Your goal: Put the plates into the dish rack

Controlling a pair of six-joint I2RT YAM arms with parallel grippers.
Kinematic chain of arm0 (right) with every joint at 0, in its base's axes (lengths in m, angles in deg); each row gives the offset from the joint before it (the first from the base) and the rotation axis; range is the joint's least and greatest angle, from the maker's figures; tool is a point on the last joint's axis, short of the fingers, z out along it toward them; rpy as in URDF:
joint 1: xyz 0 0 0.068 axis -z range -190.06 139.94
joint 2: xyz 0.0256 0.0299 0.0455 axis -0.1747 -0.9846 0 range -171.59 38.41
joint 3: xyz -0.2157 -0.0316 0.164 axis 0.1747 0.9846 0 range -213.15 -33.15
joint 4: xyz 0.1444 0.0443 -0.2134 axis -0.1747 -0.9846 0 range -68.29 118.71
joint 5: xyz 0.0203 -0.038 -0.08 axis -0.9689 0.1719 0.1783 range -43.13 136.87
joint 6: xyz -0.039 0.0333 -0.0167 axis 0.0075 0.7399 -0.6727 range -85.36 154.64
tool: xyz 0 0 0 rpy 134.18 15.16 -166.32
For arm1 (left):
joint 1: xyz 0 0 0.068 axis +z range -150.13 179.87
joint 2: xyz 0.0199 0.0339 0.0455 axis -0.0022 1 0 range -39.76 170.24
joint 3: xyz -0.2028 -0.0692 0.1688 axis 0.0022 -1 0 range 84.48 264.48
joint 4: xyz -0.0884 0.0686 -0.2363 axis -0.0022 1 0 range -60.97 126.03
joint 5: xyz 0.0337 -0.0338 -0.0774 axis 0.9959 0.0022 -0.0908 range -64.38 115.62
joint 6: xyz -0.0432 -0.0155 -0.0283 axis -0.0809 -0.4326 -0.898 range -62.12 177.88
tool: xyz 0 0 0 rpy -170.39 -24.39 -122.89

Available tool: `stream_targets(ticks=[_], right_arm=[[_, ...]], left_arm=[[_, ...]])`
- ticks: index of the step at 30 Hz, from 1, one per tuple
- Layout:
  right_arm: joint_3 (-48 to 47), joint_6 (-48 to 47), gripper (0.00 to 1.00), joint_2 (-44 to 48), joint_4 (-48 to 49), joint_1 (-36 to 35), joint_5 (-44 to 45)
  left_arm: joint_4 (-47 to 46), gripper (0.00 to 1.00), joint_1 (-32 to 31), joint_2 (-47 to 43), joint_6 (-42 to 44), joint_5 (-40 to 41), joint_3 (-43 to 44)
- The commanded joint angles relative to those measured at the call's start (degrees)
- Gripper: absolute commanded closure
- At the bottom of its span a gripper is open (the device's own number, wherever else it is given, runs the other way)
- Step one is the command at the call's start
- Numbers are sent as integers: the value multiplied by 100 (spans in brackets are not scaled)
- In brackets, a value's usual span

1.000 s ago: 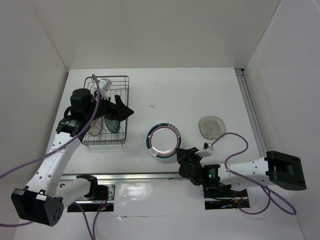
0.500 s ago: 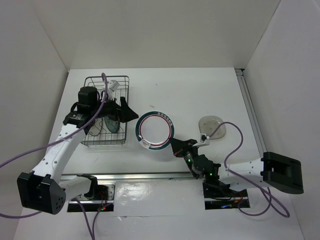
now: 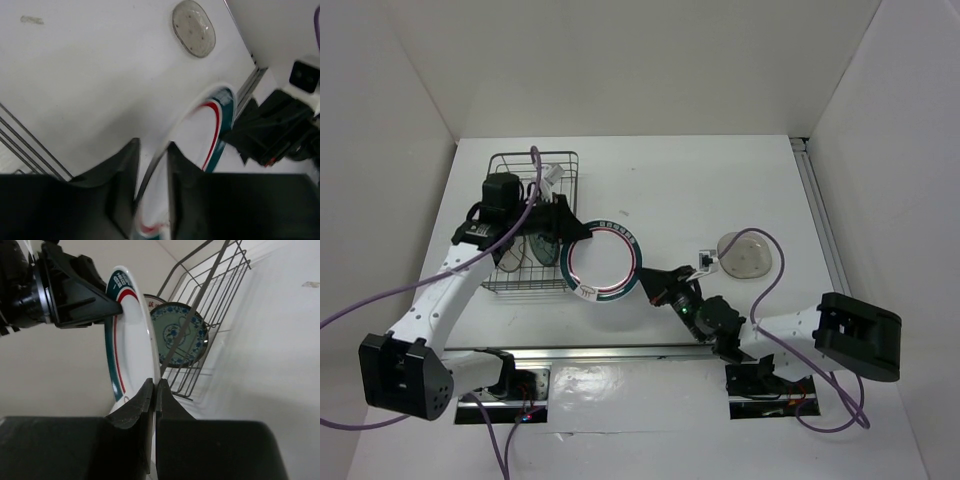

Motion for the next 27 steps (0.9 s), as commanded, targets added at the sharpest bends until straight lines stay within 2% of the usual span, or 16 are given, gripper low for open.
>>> stream_targets(ticks=[1,3,5,7,8,9,11,12,14,15,18,19,22,27], right_arm=[[-289,-106,100,-65,1046,16,-234],[-351,-106,100,-118,880,68,-286],[-430,-106,86,-118,722,68,-287],[-622,-106,28,-189,441,173,-339],[-684,-106,9,-189,266,174,-418],[-815,-106,0,-189,81,174,-418],[-869,-106,0,-241,-322,244,-480],[-921,-106,0,-241,-420,244,-480],[-922,-106,0,-241,-474,305,-541],[-852,-28,0,-241,-544,306,-594],[-721,34,0,-241,-544,455,-787],[-650,113,0,-241,-544,516,-840],[-588,236,0,-241,-544,578,-1006],[-535,237,0,-241,-720,762,-1384]], left_arm=[[-141,69,13,-79,195,75,132],[-89,100,13,-132,142,207,202],[-88,100,13,-307,142,286,203],[-88,100,13,-684,142,637,203],[-88,100,13,-842,142,882,203],[-36,100,13,-1009,142,1616,203],[183,100,13,-1361,142,2611,264],[236,100,13,-1702,142,3634,264],[289,100,13,-2003,142,4554,378],[342,100,13,-2196,81,5324,431],[535,100,13,-2268,11,6532,685],[536,100,13,-2268,71,7293,747],[536,100,13,-1970,440,8203,905],[290,100,13,-1328,1064,8030,924]])
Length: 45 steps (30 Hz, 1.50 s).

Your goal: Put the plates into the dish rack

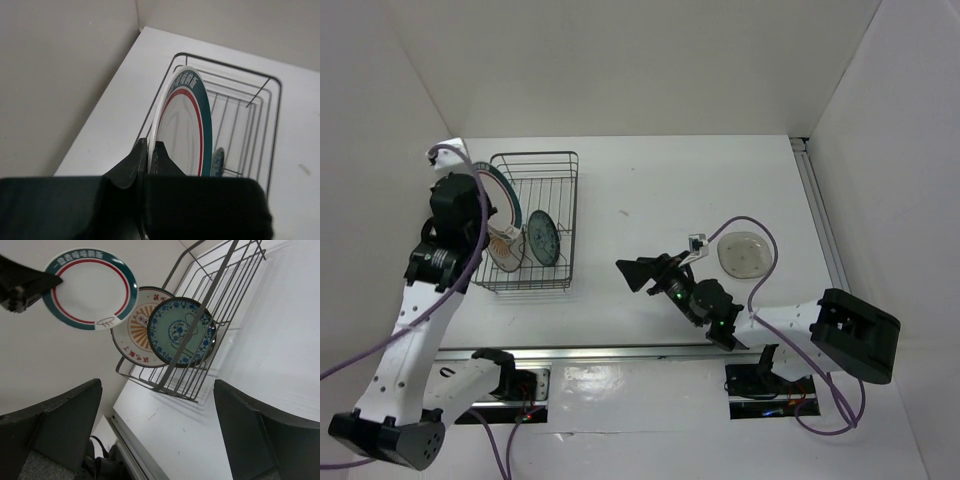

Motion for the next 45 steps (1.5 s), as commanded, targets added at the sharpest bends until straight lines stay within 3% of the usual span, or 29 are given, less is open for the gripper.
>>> stream_targets(ticks=[1,11,15,32,45], right_arm=[[35,11,0,-42,-178,140,-401],[27,3,0,133,-530,377,-1035],[87,3,0,370,-583,430,-1105],[404,55,0,837,-636,536,-1105],[528,108,0,1083,-609,588,-1211]], left_arm=[[-473,100,2,297,634,494,-88],[-1720,100,55,-318,1487,679,-1160],[-1958,100,55,-468,1418,241,-1442],[-1871,100,55,199,1110,-727,-1548],[-1704,100,55,481,1057,-666,-1495]])
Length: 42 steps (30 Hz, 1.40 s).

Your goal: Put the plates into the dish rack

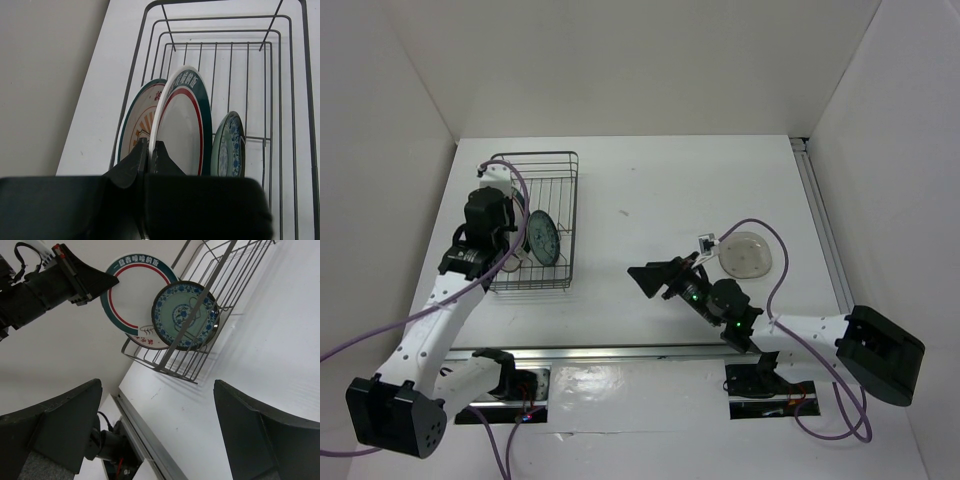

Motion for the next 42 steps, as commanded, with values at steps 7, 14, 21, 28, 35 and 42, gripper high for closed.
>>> stream_targets(ticks=[7,14,21,28,35,42], right_arm=[[139,41,0,3,231,88,-124],[192,41,0,2,293,141,-177],[244,-108,0,195,21,141,-63],[-45,38,0,1238,-2458,141,1399],[-995,4184,0,1979,-8802,88,4118],[-1109,6798,0,1611,-10571,88,4490]], left_arm=[[-230,100,22,40,-158,60,138],[24,87,22,312,-334,-125,304],[77,55,22,312,-387,-362,305],[322,39,22,85,-789,-310,488],[297,0,22,-909,-1099,-2055,569],[165,0,22,-813,-1046,-3806,576]])
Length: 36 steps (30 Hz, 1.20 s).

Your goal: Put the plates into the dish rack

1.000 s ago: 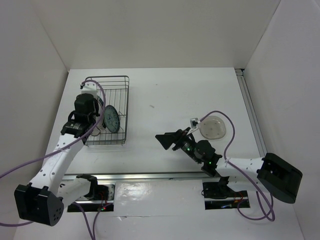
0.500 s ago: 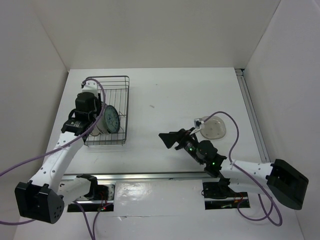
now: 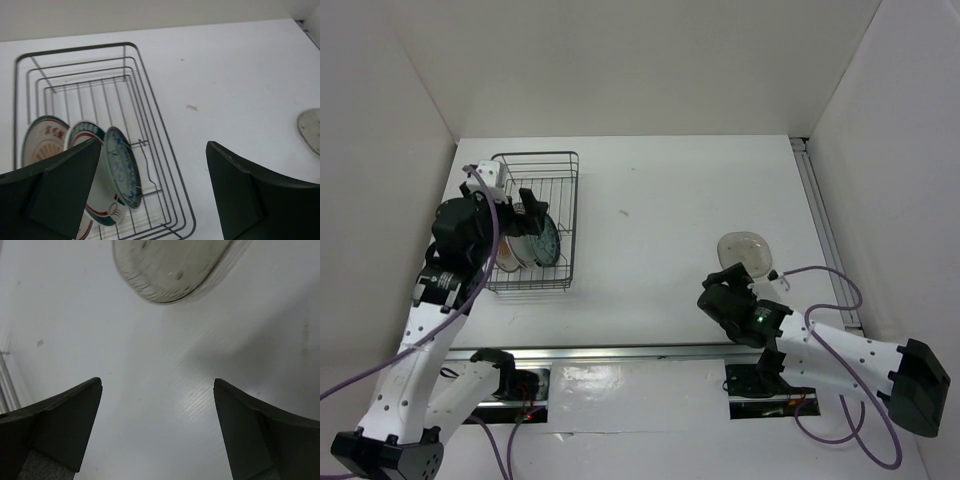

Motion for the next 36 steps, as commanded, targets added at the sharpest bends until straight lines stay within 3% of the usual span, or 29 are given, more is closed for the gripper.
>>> stream_targets(ticks=[1,7,10,13,19,23,27,30,33,35,36], right_arm=[[-113,1865,0,-161,-1539,-19,787],[20,2517,6,-408,-1374,86,1156],[20,2571,12,-715,-1128,472,1157],[125,2317,15,-891,-575,868,1104],[407,921,25,-1084,1022,1815,543],[468,-11,25,-1435,1684,2527,-89],[415,-330,25,-1788,1914,2995,-600],[415,-478,32,-1919,2028,3110,-768],[529,-689,49,-1920,2099,3312,-829],[608,-839,72,-1842,2230,3514,-918],[661,-892,75,-1841,2231,3584,-1013]], left_arm=[[-198,0,14,276,-137,-1238,190],[-145,0,14,382,-189,-1469,252],[-145,0,14,382,-189,-1574,252],[-259,0,14,329,-242,-1697,199],[-312,0,14,329,-242,-2101,199],[-365,0,14,276,-294,-2155,147],[-365,0,14,223,-295,-2155,146],[-365,0,14,223,-295,-2155,146],[-365,0,14,171,-295,-2102,93],[-365,0,14,118,-348,-2102,93],[-365,0,14,118,-348,-2102,93]])
